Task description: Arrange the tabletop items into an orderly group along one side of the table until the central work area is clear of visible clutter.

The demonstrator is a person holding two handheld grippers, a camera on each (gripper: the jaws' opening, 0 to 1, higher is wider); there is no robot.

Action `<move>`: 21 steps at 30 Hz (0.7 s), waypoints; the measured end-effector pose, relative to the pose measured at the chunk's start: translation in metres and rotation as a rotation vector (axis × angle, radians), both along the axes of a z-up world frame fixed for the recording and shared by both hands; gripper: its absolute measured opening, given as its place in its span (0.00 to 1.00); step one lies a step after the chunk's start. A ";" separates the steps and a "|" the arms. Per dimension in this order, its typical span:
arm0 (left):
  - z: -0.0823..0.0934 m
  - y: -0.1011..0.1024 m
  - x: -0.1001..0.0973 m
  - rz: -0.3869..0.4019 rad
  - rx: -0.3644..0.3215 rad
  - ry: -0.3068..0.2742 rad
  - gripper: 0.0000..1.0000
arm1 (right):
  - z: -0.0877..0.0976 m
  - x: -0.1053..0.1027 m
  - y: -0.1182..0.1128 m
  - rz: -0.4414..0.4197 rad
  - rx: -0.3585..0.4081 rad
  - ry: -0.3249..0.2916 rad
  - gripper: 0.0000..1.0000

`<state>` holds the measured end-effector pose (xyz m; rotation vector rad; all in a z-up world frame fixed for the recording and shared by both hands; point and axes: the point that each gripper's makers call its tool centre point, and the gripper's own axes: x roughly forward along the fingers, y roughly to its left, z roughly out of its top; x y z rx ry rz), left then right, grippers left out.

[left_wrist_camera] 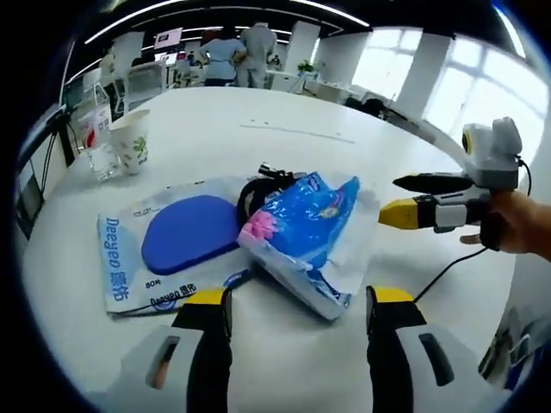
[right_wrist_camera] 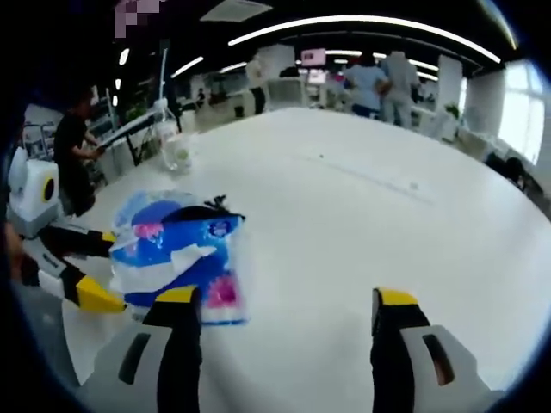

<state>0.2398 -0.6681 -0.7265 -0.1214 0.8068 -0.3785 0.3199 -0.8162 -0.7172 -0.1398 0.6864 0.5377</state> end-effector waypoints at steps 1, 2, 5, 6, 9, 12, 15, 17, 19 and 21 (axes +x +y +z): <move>-0.003 0.002 -0.001 0.012 0.011 0.019 0.56 | -0.002 0.000 0.004 0.004 0.001 0.003 0.76; -0.004 0.002 0.000 0.016 0.010 0.023 0.56 | -0.003 0.000 0.006 0.007 0.002 0.006 0.75; -0.005 0.001 0.000 0.023 0.017 0.023 0.55 | -0.007 0.001 0.014 0.016 0.007 0.020 0.72; -0.006 0.001 0.001 0.025 0.027 0.022 0.54 | -0.008 0.001 0.016 0.017 0.008 0.022 0.71; -0.007 0.002 0.001 0.033 0.031 0.028 0.53 | -0.007 0.003 0.023 0.020 0.012 0.025 0.69; -0.007 0.001 0.002 0.038 0.025 0.032 0.52 | -0.007 0.003 0.029 0.027 0.015 0.024 0.66; -0.008 0.001 0.001 0.036 0.030 0.038 0.52 | -0.008 0.003 0.031 0.028 0.011 0.029 0.61; -0.009 0.000 0.001 0.035 0.027 0.035 0.51 | -0.009 0.003 0.032 0.025 0.014 0.032 0.59; -0.009 0.002 0.001 0.033 0.032 0.040 0.50 | -0.010 0.002 0.032 0.021 0.011 0.037 0.56; -0.009 0.003 0.001 0.038 0.033 0.042 0.49 | -0.011 0.001 0.033 0.014 0.022 0.041 0.51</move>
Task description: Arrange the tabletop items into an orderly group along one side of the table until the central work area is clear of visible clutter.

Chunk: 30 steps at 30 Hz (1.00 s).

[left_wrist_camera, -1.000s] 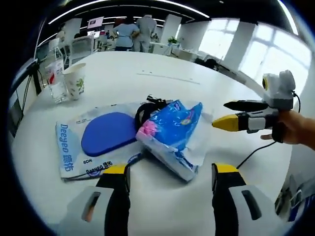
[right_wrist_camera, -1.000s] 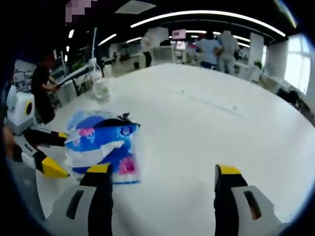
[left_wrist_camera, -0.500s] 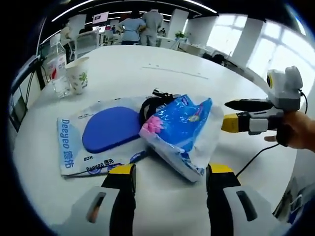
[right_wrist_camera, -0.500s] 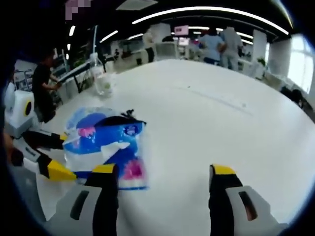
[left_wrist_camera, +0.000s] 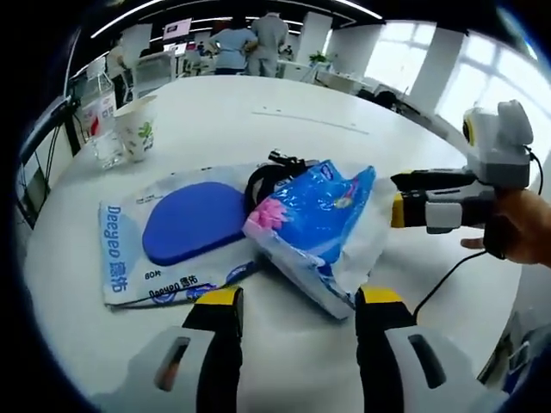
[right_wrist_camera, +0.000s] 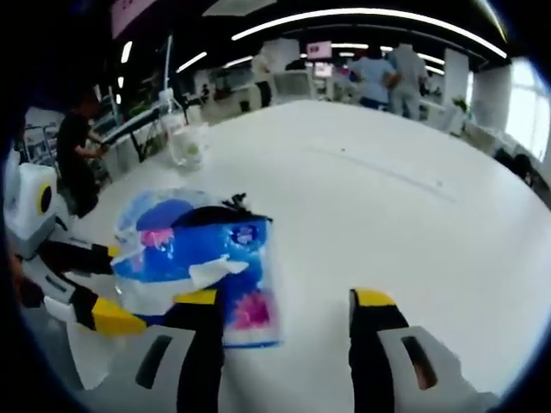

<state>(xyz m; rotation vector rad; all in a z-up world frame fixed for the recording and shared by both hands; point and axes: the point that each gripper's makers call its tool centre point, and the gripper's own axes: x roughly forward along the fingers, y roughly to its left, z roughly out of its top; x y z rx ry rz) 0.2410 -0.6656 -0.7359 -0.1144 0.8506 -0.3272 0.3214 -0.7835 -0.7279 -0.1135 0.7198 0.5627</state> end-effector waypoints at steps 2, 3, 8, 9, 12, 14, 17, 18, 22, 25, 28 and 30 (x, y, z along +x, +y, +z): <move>-0.001 0.000 -0.002 0.002 -0.004 0.016 0.42 | 0.000 -0.001 0.001 -0.003 0.003 0.003 0.48; -0.001 0.000 -0.002 0.003 -0.006 0.019 0.37 | -0.002 -0.002 0.000 -0.007 -0.002 0.005 0.46; -0.002 0.002 -0.002 0.005 0.004 0.018 0.35 | -0.004 -0.006 0.005 -0.016 0.015 0.022 0.39; -0.002 0.003 -0.002 0.009 0.003 0.020 0.35 | -0.004 -0.007 0.006 -0.013 0.013 0.021 0.38; -0.002 0.004 -0.003 0.015 -0.002 0.026 0.33 | -0.005 -0.008 0.006 -0.015 0.012 0.021 0.35; -0.002 0.003 -0.003 0.020 -0.014 0.033 0.30 | -0.005 -0.009 0.008 -0.018 0.022 0.027 0.32; -0.002 0.004 -0.003 0.026 -0.014 0.035 0.28 | -0.005 -0.012 0.008 -0.018 0.026 0.033 0.25; -0.003 0.004 -0.003 0.026 -0.015 0.036 0.27 | -0.005 -0.013 0.008 -0.020 0.030 0.035 0.22; -0.003 0.001 -0.005 0.042 -0.054 0.057 0.15 | -0.006 -0.020 0.011 -0.017 0.056 0.061 0.13; -0.002 0.004 -0.004 0.050 -0.045 0.053 0.11 | -0.005 -0.025 0.014 -0.006 0.072 0.066 0.05; -0.001 0.005 -0.004 0.055 -0.050 0.063 0.09 | -0.005 -0.027 0.013 -0.020 0.079 0.080 0.03; 0.000 0.004 -0.005 0.070 -0.078 0.070 0.09 | -0.004 -0.029 0.011 -0.025 0.079 0.074 0.02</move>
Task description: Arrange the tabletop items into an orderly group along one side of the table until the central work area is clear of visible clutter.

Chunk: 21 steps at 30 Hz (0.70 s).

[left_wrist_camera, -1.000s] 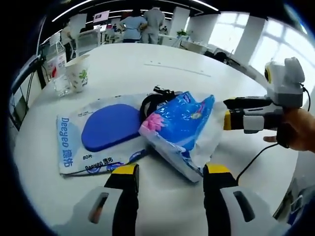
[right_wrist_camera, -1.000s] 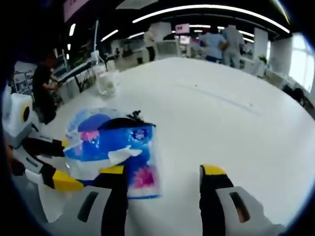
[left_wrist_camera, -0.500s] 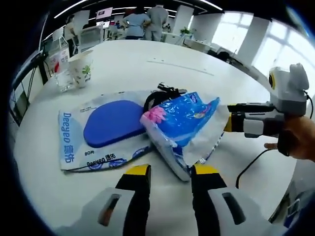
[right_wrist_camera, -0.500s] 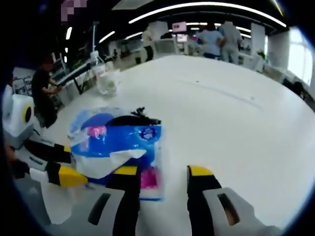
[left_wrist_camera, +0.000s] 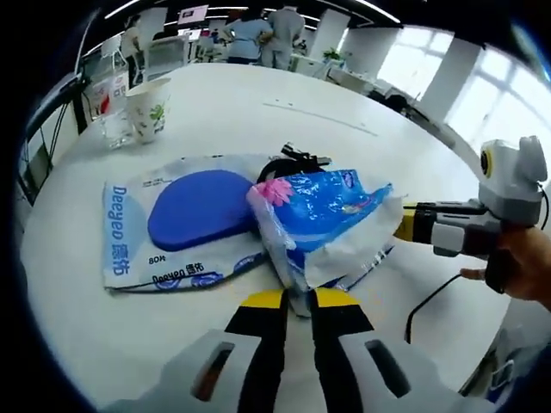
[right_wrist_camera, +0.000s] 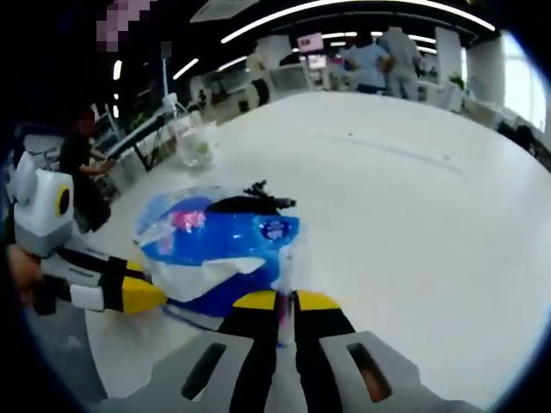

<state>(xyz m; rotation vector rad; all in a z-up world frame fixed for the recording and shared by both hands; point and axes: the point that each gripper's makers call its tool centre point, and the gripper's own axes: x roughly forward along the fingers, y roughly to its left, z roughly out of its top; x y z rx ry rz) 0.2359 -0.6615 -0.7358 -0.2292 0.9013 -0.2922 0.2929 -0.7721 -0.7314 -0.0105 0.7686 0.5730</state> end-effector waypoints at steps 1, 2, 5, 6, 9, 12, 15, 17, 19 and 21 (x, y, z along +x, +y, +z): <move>0.001 0.000 0.000 0.005 -0.007 -0.001 0.08 | 0.000 0.000 -0.001 -0.005 0.000 -0.001 0.01; 0.002 0.001 0.000 0.004 -0.003 -0.003 0.08 | 0.000 -0.001 -0.001 -0.010 0.002 0.001 0.01; 0.003 -0.001 -0.001 -0.012 0.002 -0.007 0.08 | 0.001 -0.004 -0.003 -0.027 0.010 0.007 0.00; 0.004 -0.002 -0.001 -0.019 0.007 -0.010 0.08 | 0.002 -0.005 -0.004 -0.034 0.014 0.006 0.00; 0.007 -0.005 -0.001 -0.037 0.015 -0.023 0.07 | 0.005 -0.008 -0.008 -0.049 0.023 0.004 0.00; 0.010 -0.010 -0.002 -0.045 0.008 -0.026 0.07 | 0.010 -0.011 -0.014 -0.065 0.029 -0.004 0.00; 0.013 -0.019 -0.004 -0.072 0.010 -0.041 0.07 | 0.013 -0.016 -0.023 -0.090 0.039 -0.007 0.00; 0.014 -0.025 -0.005 -0.104 0.012 -0.047 0.06 | 0.014 -0.019 -0.030 -0.097 0.039 -0.005 0.00; 0.016 -0.030 -0.007 -0.124 0.002 -0.052 0.06 | 0.017 -0.025 -0.037 -0.108 0.044 -0.006 0.00; 0.017 -0.033 -0.007 -0.128 -0.011 -0.054 0.06 | 0.017 -0.031 -0.044 -0.127 0.054 -0.002 0.00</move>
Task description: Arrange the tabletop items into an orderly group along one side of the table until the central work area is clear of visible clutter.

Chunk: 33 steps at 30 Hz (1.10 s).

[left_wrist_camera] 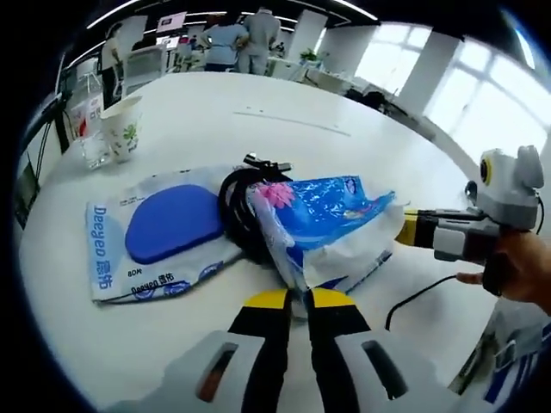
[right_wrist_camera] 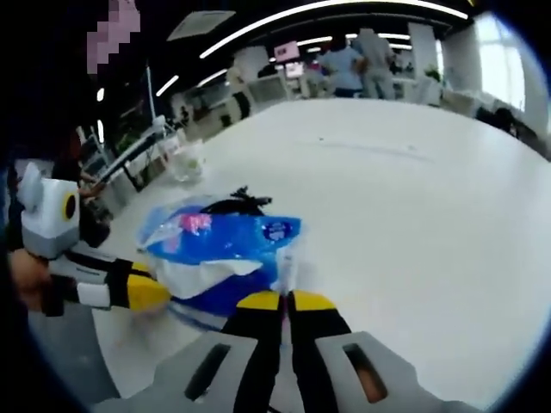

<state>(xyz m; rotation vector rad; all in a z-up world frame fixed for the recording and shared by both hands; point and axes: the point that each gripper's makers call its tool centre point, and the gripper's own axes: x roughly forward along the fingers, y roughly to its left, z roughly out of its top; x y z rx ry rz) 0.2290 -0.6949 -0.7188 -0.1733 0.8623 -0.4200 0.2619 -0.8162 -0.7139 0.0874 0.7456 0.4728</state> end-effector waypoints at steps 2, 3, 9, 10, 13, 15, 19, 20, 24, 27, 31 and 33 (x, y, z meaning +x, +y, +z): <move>0.000 -0.006 -0.002 -0.007 -0.013 0.006 0.06 | 0.001 -0.004 -0.005 -0.018 0.005 -0.001 0.00; 0.000 -0.011 -0.003 -0.016 -0.017 0.011 0.06 | 0.000 -0.008 -0.009 -0.029 0.006 0.001 0.00; -0.004 -0.030 -0.012 -0.075 -0.025 0.026 0.05 | -0.003 -0.023 -0.030 -0.093 0.017 0.015 0.00; -0.005 -0.034 -0.014 -0.090 -0.028 0.033 0.06 | -0.002 -0.025 -0.034 -0.112 0.026 0.016 0.00; -0.006 -0.044 -0.018 -0.117 -0.041 0.037 0.06 | -0.004 -0.032 -0.046 -0.147 0.028 0.021 0.00; -0.007 -0.051 -0.021 -0.135 -0.043 0.040 0.06 | -0.005 -0.036 -0.053 -0.176 0.034 0.024 0.00; -0.009 -0.064 -0.024 -0.162 -0.053 0.048 0.06 | -0.005 -0.044 -0.067 -0.218 0.040 0.024 0.00; -0.009 -0.065 -0.024 -0.165 -0.055 0.049 0.06 | -0.006 -0.046 -0.070 -0.226 0.039 0.025 0.00; -0.011 -0.077 -0.028 -0.192 -0.057 0.058 0.07 | -0.010 -0.054 -0.081 -0.263 0.042 0.036 0.00; -0.014 -0.082 -0.030 -0.215 -0.048 0.058 0.07 | -0.014 -0.057 -0.085 -0.275 0.036 0.039 0.00; -0.016 -0.084 -0.030 -0.275 -0.008 0.023 0.11 | -0.015 -0.058 -0.088 -0.290 0.018 0.043 0.00; -0.016 -0.083 -0.029 -0.277 0.002 0.015 0.12 | -0.016 -0.058 -0.088 -0.298 0.020 0.043 0.01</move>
